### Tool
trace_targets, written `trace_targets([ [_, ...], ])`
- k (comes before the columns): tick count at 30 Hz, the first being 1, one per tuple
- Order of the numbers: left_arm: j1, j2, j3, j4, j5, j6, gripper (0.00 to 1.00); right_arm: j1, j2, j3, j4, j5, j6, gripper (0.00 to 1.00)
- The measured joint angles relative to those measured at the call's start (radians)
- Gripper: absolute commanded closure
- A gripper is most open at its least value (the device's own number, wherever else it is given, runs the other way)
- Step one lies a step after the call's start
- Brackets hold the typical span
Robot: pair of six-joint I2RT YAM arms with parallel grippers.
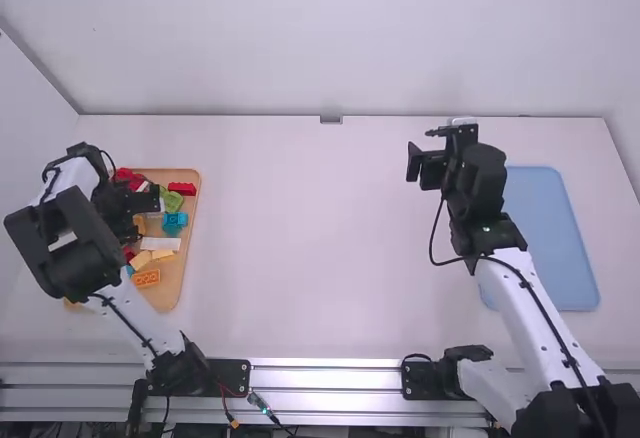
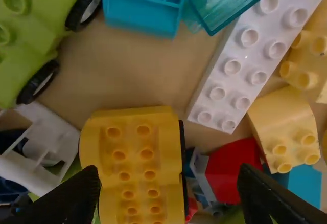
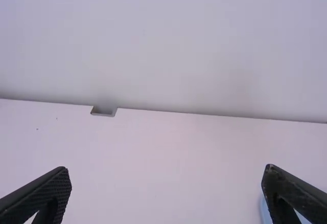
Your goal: Assemble lego blocks to make yellow taxi
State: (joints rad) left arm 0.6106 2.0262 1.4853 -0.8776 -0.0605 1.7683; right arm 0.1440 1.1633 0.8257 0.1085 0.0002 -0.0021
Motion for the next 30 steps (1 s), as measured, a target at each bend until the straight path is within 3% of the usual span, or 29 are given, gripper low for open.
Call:
trace_targets([
  [14,0.033,0.0,0.0,0.023,0.092,-0.007,0.24,0.0,0.0,0.0,0.008,-0.003,0.0,0.01],
  [30,0.034,0.074,0.0,0.068,0.06,-0.018,0.2,0.033,0.0,0.0,0.021,-0.001,0.003,0.01],
])
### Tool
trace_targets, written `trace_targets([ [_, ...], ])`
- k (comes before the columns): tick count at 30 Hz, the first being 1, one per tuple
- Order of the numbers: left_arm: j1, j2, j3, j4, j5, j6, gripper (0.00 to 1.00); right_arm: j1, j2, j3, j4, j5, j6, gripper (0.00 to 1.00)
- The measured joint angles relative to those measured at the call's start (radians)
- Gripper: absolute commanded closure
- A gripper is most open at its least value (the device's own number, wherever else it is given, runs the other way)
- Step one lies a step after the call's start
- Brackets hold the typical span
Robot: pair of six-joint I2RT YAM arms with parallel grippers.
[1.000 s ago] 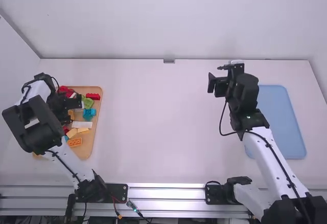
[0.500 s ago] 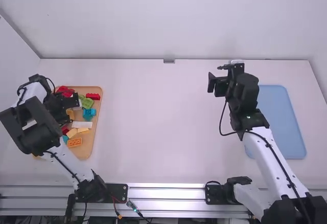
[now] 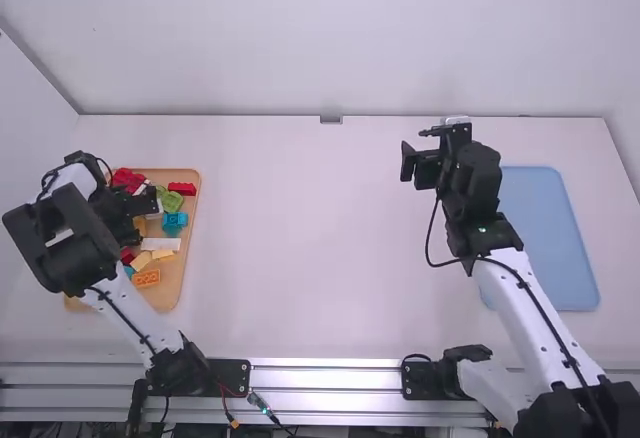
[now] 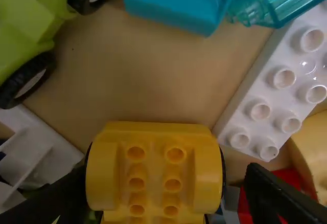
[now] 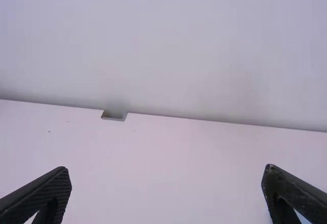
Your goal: Assemble lego blocks to make yellow taxi
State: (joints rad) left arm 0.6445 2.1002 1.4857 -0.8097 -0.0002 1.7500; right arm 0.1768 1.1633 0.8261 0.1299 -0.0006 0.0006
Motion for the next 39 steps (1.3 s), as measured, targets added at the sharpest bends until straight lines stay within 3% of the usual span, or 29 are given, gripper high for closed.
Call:
trace_targets([
  [5,0.0,0.029,0.0,0.01,0.0,0.0,0.22,0.002,0.0,0.002,0.0,0.0,-0.002,0.01],
  [7,0.0,0.039,0.0,0.019,0.0,-0.001,0.32,0.002,0.0,0.002,0.001,0.0,-0.003,0.01],
  [11,0.0,0.038,0.001,0.031,0.0,0.0,0.39,0.002,0.0,0.004,0.001,0.002,0.0,0.01],
  [18,-0.002,0.039,0.002,0.04,-0.012,-0.008,0.46,0.002,0.0,0.005,0.001,0.0,-0.001,0.01],
  [21,-0.006,0.039,0.017,0.023,-0.014,-0.024,0.43,0.002,0.0,0.005,0.001,0.003,-0.002,0.01],
  [24,-0.026,0.039,0.066,-0.031,-0.021,-0.052,0.56,0.002,0.0,0.005,0.001,-0.001,-0.003,0.01],
  [26,-0.044,0.039,0.108,-0.081,-0.023,-0.072,0.59,0.002,0.0,0.005,0.001,0.001,-0.004,0.01],
  [35,-0.179,0.039,0.282,-0.275,-0.023,-0.193,0.55,0.002,0.0,0.005,0.001,0.007,-0.006,0.01],
  [39,-0.279,0.039,0.341,-0.327,-0.023,-0.283,0.58,0.002,0.0,0.005,-0.003,0.029,-0.018,0.01],
])
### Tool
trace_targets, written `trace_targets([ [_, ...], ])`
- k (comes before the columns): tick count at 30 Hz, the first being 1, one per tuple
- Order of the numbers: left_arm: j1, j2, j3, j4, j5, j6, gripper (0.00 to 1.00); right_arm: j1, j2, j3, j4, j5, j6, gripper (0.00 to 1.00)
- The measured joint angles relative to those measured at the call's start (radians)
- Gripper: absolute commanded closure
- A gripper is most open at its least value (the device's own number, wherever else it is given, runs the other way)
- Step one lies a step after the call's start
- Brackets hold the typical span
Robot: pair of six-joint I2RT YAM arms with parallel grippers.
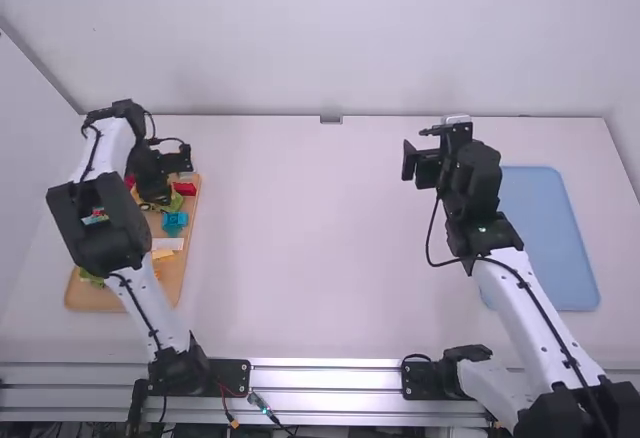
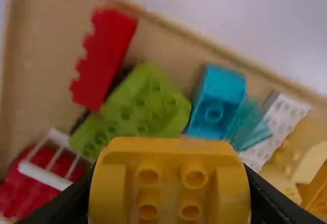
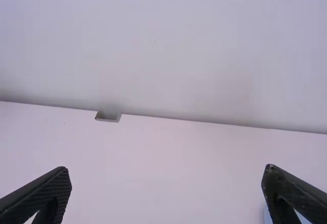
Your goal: Assemble lego blocks to make yellow taxi
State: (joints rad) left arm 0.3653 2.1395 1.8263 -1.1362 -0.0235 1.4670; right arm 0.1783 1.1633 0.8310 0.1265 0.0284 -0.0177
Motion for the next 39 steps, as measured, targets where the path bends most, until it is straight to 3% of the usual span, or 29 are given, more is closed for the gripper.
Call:
trace_targets([
  [12,-0.417,-0.006,0.014,-0.064,0.0,-0.269,0.75,-0.005,0.0,0.0,-0.003,0.015,-0.108,0.01],
  [21,-0.703,-0.036,0.013,-0.012,0.0,-0.404,0.76,-0.062,0.0,0.0,-0.033,0.019,-0.121,0.01],
  [27,-0.828,-0.036,0.014,0.056,0.011,-0.481,0.82,-0.103,0.0,0.0,-0.034,0.019,-0.094,0.01],
  [34,-0.937,-0.036,0.013,0.063,0.031,-0.518,0.78,-0.168,0.0,0.0,-0.073,0.0,-0.044,0.01],
  [37,-0.991,-0.036,-0.008,0.074,0.032,-0.537,0.85,-0.192,0.0,0.0,-0.085,-0.027,-0.036,0.01],
  [39,-1.035,-0.036,-0.044,0.111,0.047,-0.556,0.81,-0.212,0.0,0.0,-0.086,-0.052,-0.034,0.01],
])
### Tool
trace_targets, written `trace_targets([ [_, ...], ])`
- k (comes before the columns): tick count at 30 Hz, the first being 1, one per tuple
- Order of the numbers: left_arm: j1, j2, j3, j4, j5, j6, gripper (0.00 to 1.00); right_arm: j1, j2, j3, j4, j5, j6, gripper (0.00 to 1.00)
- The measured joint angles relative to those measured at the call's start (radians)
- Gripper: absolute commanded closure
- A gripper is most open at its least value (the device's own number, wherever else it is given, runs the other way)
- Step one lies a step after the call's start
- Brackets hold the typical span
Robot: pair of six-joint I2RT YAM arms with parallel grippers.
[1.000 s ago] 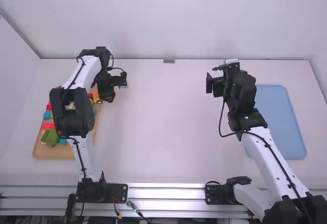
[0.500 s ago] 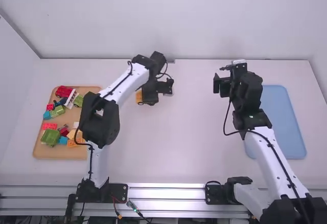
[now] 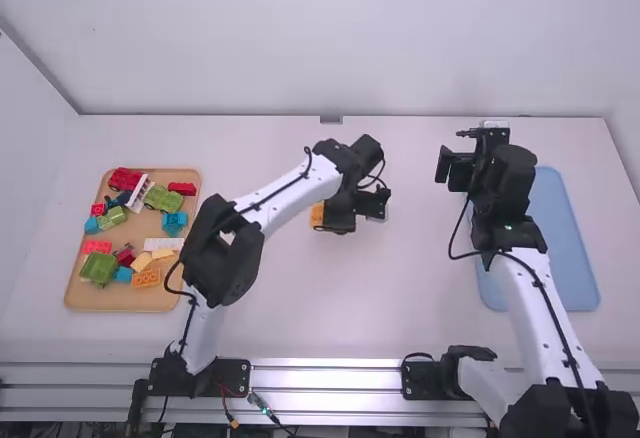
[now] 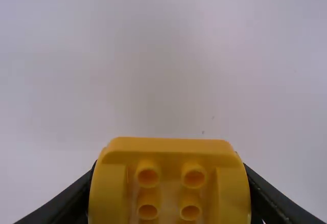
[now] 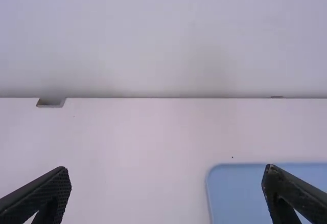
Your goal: Assemble lego blocks to make yellow taxi
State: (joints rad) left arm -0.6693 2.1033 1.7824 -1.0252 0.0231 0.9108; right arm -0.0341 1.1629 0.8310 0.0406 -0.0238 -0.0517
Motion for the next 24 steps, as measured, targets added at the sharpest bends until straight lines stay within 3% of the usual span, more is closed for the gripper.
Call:
trace_targets([
  [5,-0.052,0.0,-0.071,0.104,0.039,-0.091,0.68,-0.042,0.0,0.0,-0.002,-0.043,0.0,0.01],
  [8,-0.053,0.0,-0.116,0.157,0.047,-0.143,0.68,-0.061,0.0,0.0,0.0,-0.063,0.001,0.01],
  [11,-0.047,0.0,-0.177,0.203,0.019,-0.171,0.61,-0.069,-0.002,0.0,0.001,-0.075,0.0,0.01],
  [19,-0.035,0.0,-0.33,0.336,-0.045,-0.19,0.53,-0.046,-0.002,0.0,0.012,-0.083,0.002,0.01],
  [23,-0.035,0.0,-0.348,0.348,-0.05,-0.192,0.22,-0.024,-0.002,0.0,0.024,-0.085,-0.002,0.01],
  [24,-0.035,0.0,-0.344,0.335,-0.049,-0.193,0.01,-0.018,-0.002,0.0,0.024,-0.085,-0.005,0.01],
])
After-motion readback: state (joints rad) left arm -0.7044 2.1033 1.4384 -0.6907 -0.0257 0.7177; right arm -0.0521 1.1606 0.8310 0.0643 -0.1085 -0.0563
